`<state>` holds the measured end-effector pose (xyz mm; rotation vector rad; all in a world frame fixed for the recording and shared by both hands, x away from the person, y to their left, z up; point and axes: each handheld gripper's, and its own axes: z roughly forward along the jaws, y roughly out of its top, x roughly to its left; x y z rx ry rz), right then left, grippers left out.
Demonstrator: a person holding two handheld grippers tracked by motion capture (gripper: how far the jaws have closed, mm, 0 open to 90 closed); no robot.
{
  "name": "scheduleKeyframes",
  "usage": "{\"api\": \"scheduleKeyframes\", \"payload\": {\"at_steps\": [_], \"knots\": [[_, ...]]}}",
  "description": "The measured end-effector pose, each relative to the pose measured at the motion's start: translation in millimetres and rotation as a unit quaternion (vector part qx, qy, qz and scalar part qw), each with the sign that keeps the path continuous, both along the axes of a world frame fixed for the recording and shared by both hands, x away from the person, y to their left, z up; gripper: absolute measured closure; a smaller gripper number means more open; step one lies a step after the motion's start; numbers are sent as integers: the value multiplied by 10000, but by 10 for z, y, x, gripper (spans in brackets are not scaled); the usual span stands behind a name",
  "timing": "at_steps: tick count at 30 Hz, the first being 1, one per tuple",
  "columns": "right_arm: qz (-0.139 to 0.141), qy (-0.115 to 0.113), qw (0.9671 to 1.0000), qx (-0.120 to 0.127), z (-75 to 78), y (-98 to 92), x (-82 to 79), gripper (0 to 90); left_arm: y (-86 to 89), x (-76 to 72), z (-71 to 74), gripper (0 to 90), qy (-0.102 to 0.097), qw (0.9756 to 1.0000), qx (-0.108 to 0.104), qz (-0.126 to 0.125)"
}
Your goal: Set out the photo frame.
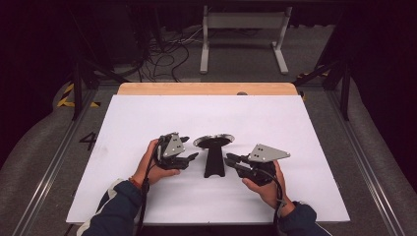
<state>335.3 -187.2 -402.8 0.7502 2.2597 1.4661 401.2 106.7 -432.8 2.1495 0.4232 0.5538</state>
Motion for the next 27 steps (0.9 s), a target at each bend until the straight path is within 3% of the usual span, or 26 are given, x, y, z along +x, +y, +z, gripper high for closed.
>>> {"api": "scheduleKeyframes", "payload": {"at_steps": [11,14,22,27], "knots": [[-24,-111,9998,-183,-64,213,-80,883,-170,111,-118,486,207,9998,-46,-64],[-51,-101,9995,-289,-117,303,-112,899,-203,136,-145,534,281,9994,-167,-63],[-111,-17,9990,-427,-262,578,-160,900,-224,128,-139,667,188,9997,-98,-136],[-222,-28,9975,-664,-374,766,-175,900,-211,135,-142,731,164,9997,-130,-87]]}}
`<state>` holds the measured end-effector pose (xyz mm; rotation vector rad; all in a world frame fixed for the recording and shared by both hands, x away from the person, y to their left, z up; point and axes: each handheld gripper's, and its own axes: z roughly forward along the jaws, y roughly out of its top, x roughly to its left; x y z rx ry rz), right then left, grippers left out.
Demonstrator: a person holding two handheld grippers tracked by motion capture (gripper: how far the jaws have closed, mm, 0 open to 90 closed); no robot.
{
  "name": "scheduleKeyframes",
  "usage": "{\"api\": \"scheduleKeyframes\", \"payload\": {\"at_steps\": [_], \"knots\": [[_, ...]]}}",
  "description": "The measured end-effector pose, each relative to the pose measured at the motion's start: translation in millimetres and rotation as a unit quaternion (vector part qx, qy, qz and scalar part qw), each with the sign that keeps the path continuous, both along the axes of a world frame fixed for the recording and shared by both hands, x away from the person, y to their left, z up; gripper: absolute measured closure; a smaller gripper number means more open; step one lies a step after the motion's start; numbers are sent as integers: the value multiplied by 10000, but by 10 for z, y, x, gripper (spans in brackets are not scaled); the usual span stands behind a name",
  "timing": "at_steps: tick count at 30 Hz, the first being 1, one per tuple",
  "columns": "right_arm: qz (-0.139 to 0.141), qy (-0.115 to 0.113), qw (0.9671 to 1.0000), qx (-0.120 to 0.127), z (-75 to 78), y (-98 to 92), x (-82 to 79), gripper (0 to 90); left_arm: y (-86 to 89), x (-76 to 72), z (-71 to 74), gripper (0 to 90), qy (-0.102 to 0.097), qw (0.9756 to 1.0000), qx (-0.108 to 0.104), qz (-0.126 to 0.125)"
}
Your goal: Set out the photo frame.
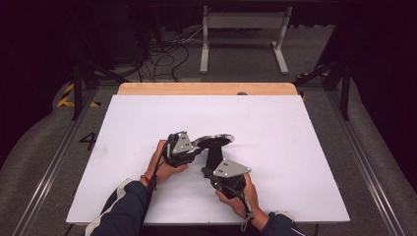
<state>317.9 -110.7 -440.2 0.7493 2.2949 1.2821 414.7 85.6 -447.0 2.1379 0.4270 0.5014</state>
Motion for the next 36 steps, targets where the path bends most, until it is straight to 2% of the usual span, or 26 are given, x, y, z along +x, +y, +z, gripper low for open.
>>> {"api": "scheduleKeyframes", "payload": {"at_steps": [8,16,19,25,30,35,36], "knots": [[-251,-34,9995,-161,-86,138,-1,900,3,-12,6,749,-15,10000,55,12],[-488,-4,9984,-302,-125,132,30,900,7,-50,15,766,-43,9999,141,16],[-495,48,9984,-272,-129,113,41,900,11,-54,20,770,-46,9999,158,-6],[-490,0,9981,-381,-127,113,26,900,13,-74,26,776,-21,9998,183,29],[-524,66,9978,-396,-120,82,32,900,10,-93,40,785,-46,9996,275,3],[-534,108,9977,-403,-116,55,32,900,25,-105,52,786,-43,9997,241,-4],[-538,115,9977,-395,-114,43,35,900,38,-110,66,786,-30,9998,181,-21]]}}
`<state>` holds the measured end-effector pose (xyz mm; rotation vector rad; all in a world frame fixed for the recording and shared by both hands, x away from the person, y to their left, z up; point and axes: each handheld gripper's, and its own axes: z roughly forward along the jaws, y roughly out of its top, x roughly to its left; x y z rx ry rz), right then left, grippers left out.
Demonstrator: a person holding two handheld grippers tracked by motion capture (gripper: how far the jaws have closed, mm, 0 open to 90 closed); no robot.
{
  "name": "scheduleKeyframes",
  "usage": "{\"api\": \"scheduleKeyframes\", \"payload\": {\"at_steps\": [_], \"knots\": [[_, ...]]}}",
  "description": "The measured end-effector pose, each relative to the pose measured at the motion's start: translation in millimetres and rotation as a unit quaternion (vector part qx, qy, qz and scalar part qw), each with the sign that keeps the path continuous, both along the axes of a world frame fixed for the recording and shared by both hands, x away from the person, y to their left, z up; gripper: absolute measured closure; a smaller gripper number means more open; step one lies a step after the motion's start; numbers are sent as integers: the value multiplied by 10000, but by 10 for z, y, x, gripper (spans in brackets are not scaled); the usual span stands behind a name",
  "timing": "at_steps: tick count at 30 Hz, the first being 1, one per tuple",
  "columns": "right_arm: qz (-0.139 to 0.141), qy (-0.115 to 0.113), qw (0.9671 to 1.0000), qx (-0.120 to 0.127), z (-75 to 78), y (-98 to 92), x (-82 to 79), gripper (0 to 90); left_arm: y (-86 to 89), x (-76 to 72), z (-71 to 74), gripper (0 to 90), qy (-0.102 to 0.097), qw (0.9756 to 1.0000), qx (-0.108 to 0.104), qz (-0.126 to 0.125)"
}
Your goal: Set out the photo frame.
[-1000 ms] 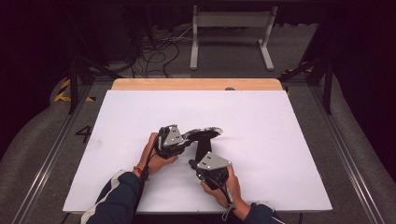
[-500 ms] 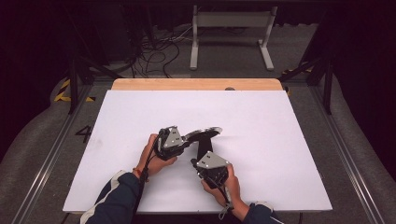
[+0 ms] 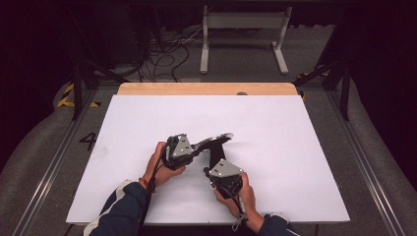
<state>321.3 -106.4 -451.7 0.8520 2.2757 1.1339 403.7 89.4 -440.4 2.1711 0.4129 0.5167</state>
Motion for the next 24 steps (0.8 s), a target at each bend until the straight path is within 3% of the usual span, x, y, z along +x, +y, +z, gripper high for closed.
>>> {"api": "scheduleKeyframes", "payload": {"at_steps": [8,14,24], "knots": [[4,93,9999,39,-10,-29,15,900,0,-3,-1,786,41,9999,-102,-12],[36,143,9999,22,-28,-19,21,900,-2,-13,17,716,-17,9996,-275,-42],[1,169,9999,12,-24,-38,30,900,18,-56,60,784,-133,9995,-260,-109]]}}
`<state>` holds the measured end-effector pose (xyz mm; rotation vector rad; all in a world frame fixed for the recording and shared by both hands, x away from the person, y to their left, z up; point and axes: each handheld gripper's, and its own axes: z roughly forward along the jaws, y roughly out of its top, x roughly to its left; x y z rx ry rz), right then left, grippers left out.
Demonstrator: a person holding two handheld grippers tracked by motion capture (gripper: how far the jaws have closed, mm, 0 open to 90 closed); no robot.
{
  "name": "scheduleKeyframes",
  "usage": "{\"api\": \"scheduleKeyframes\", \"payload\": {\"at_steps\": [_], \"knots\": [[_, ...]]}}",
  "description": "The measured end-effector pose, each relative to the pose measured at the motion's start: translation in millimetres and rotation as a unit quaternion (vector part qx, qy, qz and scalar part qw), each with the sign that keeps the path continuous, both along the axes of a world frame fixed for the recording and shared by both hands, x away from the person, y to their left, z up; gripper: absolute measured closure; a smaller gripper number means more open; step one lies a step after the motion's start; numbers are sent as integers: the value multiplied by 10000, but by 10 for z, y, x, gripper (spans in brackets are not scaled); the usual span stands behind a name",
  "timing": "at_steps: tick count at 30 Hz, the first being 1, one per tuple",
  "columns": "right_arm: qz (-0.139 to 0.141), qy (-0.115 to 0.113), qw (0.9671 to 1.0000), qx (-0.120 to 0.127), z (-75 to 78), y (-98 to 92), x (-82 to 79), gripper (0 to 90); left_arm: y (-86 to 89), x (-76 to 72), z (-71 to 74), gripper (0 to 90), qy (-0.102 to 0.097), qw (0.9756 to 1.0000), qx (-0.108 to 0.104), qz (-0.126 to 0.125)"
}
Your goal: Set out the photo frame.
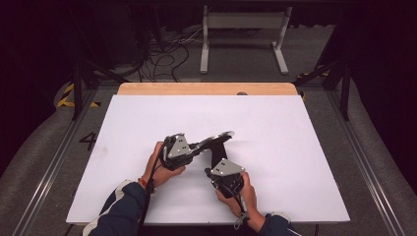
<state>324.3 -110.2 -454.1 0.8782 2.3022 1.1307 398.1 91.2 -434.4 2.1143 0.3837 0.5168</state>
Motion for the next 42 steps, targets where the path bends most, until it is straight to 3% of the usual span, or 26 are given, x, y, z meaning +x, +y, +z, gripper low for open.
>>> {"api": "scheduleKeyframes", "payload": {"at_steps": [19,29,34,38,42], "knots": [[-60,134,9999,70,7,-140,55,900,-53,-126,57,797,-114,9992,376,16],[5,155,9998,91,12,-205,93,900,-37,-113,48,787,8,9998,205,-21],[54,137,9999,84,27,-231,100,900,-12,-96,48,759,91,9999,-75,-41],[68,159,9998,96,32,-248,105,900,-6,-93,55,725,72,9999,-109,-62],[99,187,9997,99,38,-265,117,900,-6,-92,55,719,105,9995,-224,-221]]}}
